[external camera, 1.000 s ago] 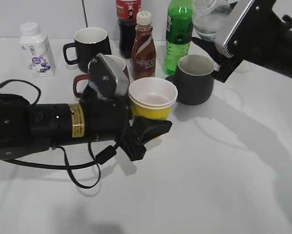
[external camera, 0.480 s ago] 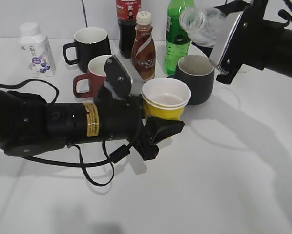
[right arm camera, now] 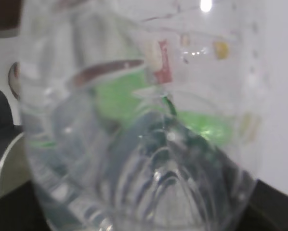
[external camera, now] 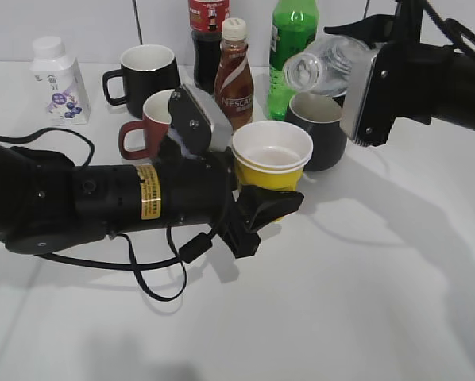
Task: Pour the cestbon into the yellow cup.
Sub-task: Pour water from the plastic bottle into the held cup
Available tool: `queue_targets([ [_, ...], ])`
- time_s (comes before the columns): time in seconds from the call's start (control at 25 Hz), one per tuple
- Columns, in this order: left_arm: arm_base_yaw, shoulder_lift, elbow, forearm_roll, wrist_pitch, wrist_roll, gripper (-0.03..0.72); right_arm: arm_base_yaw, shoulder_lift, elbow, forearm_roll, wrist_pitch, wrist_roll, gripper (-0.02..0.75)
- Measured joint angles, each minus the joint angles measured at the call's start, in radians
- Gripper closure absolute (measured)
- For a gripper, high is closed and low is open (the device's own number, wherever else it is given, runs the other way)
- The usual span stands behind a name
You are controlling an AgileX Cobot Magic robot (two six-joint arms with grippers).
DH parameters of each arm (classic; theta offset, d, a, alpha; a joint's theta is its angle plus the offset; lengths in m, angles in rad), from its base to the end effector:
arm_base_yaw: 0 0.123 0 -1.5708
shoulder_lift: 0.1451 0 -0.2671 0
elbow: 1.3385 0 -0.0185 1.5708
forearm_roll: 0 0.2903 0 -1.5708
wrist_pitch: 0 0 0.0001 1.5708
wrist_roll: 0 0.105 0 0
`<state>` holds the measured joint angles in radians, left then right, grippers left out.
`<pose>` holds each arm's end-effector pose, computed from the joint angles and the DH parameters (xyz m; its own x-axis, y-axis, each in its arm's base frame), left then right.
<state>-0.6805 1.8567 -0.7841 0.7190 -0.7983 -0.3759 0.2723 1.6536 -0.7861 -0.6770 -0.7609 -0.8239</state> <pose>0.2604 -0.2744 0.1040 -0.0918 0.2690 -0.9587 0.9315 0.3636 0.0128 0.3475 0.1441 0.1786 0.6090 -0.7438 -0.2754 -0.2755 0.1272 -0.9528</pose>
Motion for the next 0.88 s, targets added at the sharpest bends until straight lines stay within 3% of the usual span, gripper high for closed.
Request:
queue_targets([
  [0.44,0.000,-0.001,0.000,0.073,-0.003,0.000,0.293,0.000,0.000,0.000,-0.095,0.000,-0.036,0.269],
  [0.88,0.000,-0.002,0.000,0.081,-0.003,0.000,0.293,0.000,0.000,0.000,-0.147,0.000,-0.107,0.269],
])
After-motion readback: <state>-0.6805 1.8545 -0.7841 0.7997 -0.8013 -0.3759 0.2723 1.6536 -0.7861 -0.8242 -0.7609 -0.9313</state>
